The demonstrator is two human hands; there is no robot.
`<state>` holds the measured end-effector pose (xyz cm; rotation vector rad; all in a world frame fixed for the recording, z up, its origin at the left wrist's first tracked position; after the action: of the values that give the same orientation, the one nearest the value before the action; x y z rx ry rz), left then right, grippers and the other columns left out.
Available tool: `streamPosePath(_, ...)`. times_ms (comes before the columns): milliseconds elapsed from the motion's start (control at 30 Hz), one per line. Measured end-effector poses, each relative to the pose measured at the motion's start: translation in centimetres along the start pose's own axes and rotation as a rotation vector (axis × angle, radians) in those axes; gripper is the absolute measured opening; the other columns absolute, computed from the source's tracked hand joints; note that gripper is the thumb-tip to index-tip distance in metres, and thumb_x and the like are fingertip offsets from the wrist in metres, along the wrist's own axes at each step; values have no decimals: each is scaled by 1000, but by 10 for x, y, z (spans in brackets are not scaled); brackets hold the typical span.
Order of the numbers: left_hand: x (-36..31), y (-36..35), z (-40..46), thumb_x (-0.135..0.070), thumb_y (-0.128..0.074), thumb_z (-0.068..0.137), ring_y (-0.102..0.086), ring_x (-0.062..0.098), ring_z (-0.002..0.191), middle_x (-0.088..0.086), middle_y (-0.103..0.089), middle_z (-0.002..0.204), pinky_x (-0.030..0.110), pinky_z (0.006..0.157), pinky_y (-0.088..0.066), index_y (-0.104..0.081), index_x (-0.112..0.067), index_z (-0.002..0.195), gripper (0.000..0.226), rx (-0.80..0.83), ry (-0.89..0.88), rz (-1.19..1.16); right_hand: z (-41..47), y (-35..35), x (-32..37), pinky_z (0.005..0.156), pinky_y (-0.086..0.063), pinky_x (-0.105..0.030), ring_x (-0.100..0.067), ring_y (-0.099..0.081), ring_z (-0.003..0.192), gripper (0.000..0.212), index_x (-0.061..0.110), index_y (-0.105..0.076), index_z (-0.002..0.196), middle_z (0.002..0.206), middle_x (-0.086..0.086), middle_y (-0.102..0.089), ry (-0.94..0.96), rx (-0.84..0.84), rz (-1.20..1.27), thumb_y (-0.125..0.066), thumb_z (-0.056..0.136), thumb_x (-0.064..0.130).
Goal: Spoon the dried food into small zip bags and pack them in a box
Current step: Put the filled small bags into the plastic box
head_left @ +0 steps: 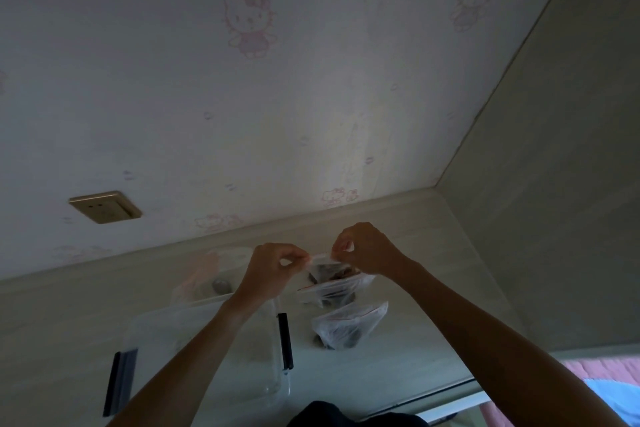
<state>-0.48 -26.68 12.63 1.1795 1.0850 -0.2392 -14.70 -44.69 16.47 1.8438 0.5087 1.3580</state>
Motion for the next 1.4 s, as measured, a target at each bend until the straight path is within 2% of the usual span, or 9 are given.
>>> streamPosePath(267,6,3,-6,-24,-84,88,-71,-12,84,-37,-72,78,1,80,-45,-79,-37,83,15,34,14,-21,-13,18,-33,87,-54,-35,-17,-67,88,16,11,-79,98,96,-4,-75,-31,51,3,-76,92,26)
streamPosePath(500,5,-4,-16,-21,-70,99,-66,-9,87,-16,-71,89,17,83,-47,-64,-29,87,16,159,65,-41,-29,20,-48,84,-51,-31,-21,-66,91,16,5,-73,100,97,-6,-71,-32,38,65,-71,97,20)
streamPosePath(600,-4,-3,-23,-33,-66,101,-65,-7,97,-14,-71,98,23,87,-47,-63,-27,95,10,217,44,-47,-37,23,-51,83,-50,-26,-18,-67,93,12,6,-73,101,98,-3,-72,-40,41,138,-70,97,16)
streamPosePath(767,-16,-7,-45,-97,-62,63,-54,-9,109,-33,-52,120,19,92,-42,-46,-42,139,95,324,31,185,-56,17,-48,86,-43,-6,-5,-65,100,37,12,-69,120,115,-1,-73,-11,136,152,-76,92,34)
streamPosePath(900,-23,-26,-55,-103,-53,57,-53,10,110,-15,-57,127,31,100,-41,-41,-30,152,121,258,-170,504,-71,6,-52,103,-36,-20,-3,-49,121,89,31,-50,145,138,14,-52,-59,267,11,-84,70,65)
streamPosePath(1000,-22,-37,-57,-85,-68,66,-59,18,108,-6,-63,121,36,99,-42,-55,-23,142,98,221,-231,602,-75,-8,-52,104,-31,-26,-10,-42,120,93,29,-46,149,136,9,-47,24,270,-170,-85,70,62)
streamPosePath(1100,-16,-42,-55,-58,-80,78,-61,20,103,-4,-68,110,34,92,-42,-68,-22,126,61,173,-233,591,-74,-20,-50,96,-38,-30,-13,-44,108,62,25,-62,127,121,2,-53,26,213,-173,-84,77,52)
streamPosePath(1200,-9,-44,-52,-44,-71,93,-59,16,99,-8,-66,98,27,83,-32,-75,-26,108,25,165,-208,553,-75,-27,-52,92,-42,-31,-16,-50,102,32,22,-66,111,114,0,-56,-52,170,-94,-76,90,43)
streamPosePath(1400,-3,-38,-44,-38,-61,104,-62,8,78,-7,-70,85,22,71,-42,-75,-20,94,25,212,-3,223,-75,-25,-53,86,-47,-28,-17,-63,94,26,8,-74,108,105,-7,-71,-110,127,181,-63,101,31)
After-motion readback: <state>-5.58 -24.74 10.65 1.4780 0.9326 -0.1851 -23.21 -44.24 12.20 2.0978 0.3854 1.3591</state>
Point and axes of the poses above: each hand's wrist, its own z-axis towards the middle knuckle, its own y-axis out of the back of the hand, x = y × z, the point moved 1 cm from there along z, towards the middle knuckle
